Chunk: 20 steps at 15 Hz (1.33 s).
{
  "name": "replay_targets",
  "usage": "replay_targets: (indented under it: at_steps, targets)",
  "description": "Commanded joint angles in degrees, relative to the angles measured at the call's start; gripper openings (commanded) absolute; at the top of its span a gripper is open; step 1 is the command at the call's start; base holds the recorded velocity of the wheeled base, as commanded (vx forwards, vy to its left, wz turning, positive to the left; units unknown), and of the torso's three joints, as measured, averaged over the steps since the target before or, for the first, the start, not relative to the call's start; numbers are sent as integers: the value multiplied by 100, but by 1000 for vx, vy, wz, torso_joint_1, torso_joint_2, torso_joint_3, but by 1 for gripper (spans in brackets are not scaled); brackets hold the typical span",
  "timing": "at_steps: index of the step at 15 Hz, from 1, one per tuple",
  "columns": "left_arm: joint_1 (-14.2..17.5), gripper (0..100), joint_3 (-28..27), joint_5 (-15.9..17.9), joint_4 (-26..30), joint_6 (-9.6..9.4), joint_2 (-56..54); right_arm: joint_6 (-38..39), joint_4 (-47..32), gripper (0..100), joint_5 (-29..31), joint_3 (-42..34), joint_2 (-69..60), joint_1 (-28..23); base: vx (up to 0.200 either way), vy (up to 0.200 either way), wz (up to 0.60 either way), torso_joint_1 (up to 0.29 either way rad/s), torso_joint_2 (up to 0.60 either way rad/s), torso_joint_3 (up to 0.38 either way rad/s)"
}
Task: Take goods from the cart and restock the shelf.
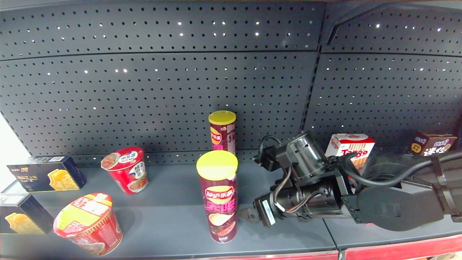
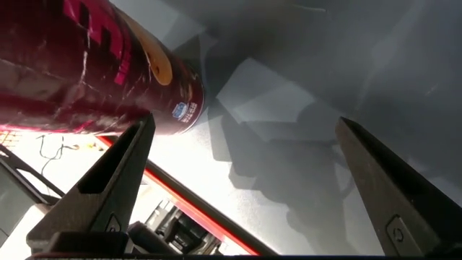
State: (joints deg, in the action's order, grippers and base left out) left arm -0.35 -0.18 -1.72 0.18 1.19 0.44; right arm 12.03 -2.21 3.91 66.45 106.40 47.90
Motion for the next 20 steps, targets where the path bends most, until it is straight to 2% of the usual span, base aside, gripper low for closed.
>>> replay_targets:
  at_steps: [1,4,8,12,14,15,16,19,20]
  targets:
    - [0,100,1,-4,-1,4,9,1,1,100,13,-27,-32,-44,0,0,0,0,0,0]
    - [0,100,1,5,-1,4,9,-34,27,100,22,-124,-242,-272,0,0,0,0,0,0]
    - [0,100,1,5,-1,4,9,-755,54,100,83,-62,-919,-676,0,0,0,0,0,0]
    - [0,100,1,5,-1,4,0,-781,106,100,321,-282,-1754,-536,0,0,0,0,0,0]
    - [0,100,1,-4,-1,4,9,-764,660,100,435,-1020,-2475,-96,0,0,0,0,0,0]
    - [0,100,1,-4,-1,4,9,-764,748,100,575,-1222,-2677,-44,0,0,0,0,0,0]
    - [0,100,1,-4,-1,4,0,-702,739,100,874,-1460,-2844,-70,0,0,0,0,0,0]
    - [0,100,1,-4,-1,4,9,-693,757,100,927,-2497,-3582,-114,0,0,0,0,0,0]
    - [0,100,1,-4,-1,4,9,-693,757,100,936,-2585,-3670,-123,0,0,0,0,0,0]
